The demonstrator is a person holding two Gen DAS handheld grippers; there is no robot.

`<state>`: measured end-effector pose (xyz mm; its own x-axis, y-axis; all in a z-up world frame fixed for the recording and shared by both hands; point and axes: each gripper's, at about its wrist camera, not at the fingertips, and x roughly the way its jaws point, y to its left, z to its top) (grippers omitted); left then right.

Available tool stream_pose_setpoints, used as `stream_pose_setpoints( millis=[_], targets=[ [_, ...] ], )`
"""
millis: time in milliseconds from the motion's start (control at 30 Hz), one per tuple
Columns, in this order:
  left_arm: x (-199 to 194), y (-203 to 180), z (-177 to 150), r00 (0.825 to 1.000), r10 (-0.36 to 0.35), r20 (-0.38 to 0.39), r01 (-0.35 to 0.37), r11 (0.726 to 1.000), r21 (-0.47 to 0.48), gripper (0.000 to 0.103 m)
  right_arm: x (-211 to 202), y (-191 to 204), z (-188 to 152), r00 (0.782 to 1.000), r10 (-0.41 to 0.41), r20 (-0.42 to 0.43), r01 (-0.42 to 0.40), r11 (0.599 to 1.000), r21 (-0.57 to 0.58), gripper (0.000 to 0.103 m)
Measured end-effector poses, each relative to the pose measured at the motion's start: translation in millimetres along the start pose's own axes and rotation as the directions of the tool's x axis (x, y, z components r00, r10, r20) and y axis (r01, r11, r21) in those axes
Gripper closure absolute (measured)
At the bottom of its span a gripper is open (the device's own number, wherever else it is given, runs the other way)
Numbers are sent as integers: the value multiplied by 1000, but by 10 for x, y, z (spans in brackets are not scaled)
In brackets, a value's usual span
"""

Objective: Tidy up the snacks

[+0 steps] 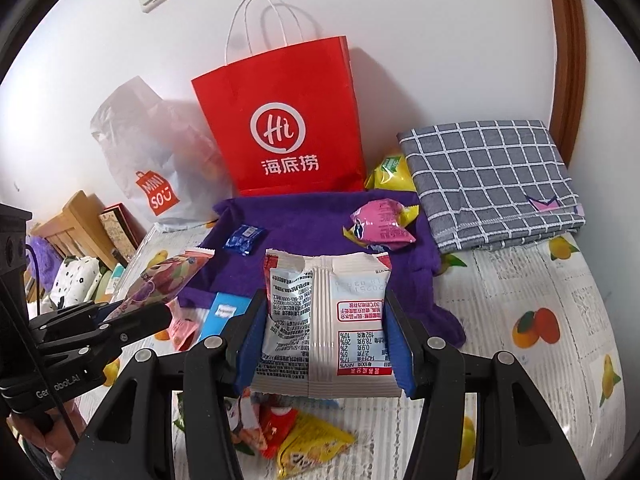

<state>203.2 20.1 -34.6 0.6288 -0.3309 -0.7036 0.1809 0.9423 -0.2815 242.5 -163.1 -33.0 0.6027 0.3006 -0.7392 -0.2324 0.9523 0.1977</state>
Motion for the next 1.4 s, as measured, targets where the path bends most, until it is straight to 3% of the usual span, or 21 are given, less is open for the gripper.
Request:
stream_pose_setpoints(
  millis=[267, 667, 1000, 1400],
  targets=[
    [118, 123, 180, 1000, 29, 2, -29, 1000, -4, 79, 260, -160, 236, 1000, -12, 27, 11, 1000, 29, 49],
    [553, 297, 392, 999, 7, -38, -9, 999, -49, 79, 775, -260, 440, 996, 84, -11, -83, 995, 57, 49],
    [836, 768, 486, 996, 25, -81, -35, 992, -124, 79, 1280, -612, 341, 996, 27, -87, -18, 995, 101, 49],
    [1202, 1152, 440, 984, 118, -136, -139, 977, -163, 79, 1507, -756, 252, 993, -29, -110, 42, 993, 113, 49]
  ],
)
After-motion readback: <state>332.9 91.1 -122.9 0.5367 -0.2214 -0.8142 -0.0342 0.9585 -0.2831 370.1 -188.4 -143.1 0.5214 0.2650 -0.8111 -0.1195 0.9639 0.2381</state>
